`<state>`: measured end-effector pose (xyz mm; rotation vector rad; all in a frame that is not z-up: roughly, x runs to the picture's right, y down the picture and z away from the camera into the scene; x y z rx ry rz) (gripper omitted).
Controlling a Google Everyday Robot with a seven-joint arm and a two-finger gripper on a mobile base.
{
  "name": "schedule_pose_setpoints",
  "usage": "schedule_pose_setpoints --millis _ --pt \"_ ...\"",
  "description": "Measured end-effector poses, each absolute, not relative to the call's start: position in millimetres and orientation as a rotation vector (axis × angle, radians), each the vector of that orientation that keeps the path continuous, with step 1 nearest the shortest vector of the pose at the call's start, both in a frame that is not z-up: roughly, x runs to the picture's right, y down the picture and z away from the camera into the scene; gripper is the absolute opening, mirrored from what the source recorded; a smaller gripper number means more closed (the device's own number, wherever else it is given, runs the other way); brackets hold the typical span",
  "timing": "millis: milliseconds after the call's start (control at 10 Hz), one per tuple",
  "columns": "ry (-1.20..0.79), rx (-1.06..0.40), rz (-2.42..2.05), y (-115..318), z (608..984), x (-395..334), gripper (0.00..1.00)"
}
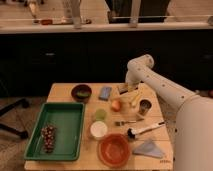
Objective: Wipe tray with eraser
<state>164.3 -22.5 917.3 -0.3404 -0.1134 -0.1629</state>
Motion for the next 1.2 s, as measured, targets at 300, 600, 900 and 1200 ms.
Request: schedule_pose_setpoints --millis 300,600,900,1200 --pt "-0.1 -0.305 -0.168 -29 906 164 0.0" --pt "-0.096 -0.28 -0.166 -34 897 164 0.0" --pt "-0.09 -0.265 -0.142 -40 889 169 0.0" --pt "-0.093 -0.258 -0.076 -45 878 182 0.0"
